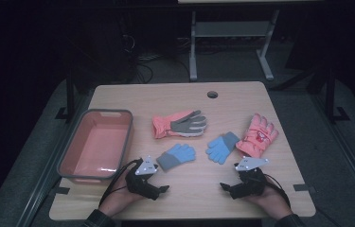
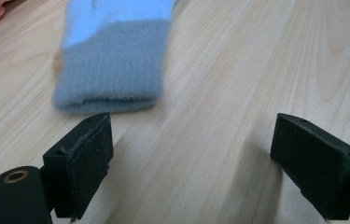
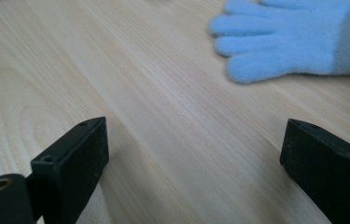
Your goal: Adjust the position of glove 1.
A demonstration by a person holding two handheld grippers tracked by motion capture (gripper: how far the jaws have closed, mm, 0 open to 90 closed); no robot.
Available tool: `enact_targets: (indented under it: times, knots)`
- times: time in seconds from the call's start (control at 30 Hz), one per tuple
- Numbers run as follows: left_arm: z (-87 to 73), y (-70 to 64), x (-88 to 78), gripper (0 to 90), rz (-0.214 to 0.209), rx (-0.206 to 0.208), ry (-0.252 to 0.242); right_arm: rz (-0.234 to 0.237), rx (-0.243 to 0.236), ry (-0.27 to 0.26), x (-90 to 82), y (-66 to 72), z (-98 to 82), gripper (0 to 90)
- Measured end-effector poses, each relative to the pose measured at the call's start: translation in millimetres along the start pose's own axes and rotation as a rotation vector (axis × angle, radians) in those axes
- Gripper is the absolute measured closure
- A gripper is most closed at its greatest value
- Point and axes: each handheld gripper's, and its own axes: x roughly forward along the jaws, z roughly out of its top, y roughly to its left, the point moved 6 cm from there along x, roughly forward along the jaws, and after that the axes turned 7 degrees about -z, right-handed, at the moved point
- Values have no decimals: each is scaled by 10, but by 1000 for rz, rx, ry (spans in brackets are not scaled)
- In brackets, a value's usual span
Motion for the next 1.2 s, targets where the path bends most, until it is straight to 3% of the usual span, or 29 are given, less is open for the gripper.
enact_targets:
  times: [0.37,0.4,0.47,0.5,0.6,0.7,0.77,0.83,0.93,1.1,1.2]
  knots:
    - [3,3,2,125,0,2,1,2,1,22,-12,4,2,91]
    - [1,1,0,125,3,-2,0,8,-4,40,-49,22,24,227]
    - [-3,1,-5,125,6,-4,1,8,-10,45,-66,20,43,247]
    - [-6,1,-7,125,7,-4,1,7,-1,55,-104,12,90,347]
    - [-9,5,-15,125,9,2,-4,0,6,36,-131,-22,152,424]
    - [-10,0,-15,125,7,-4,-3,1,30,37,-133,-86,221,578]
    - [-11,-1,-14,125,7,-5,-4,1,33,25,-121,-162,301,773]
    - [-9,2,-12,125,7,-3,-4,-8,34,26,-108,-207,348,851]
    - [-9,3,-14,125,7,-2,-2,-25,26,23,-75,-272,416,900]
    - [-8,4,-14,125,9,-5,1,-24,42,25,20,-350,496,900]
    - [-10,1,-15,125,11,-7,-1,-40,25,43,113,-385,534,900]
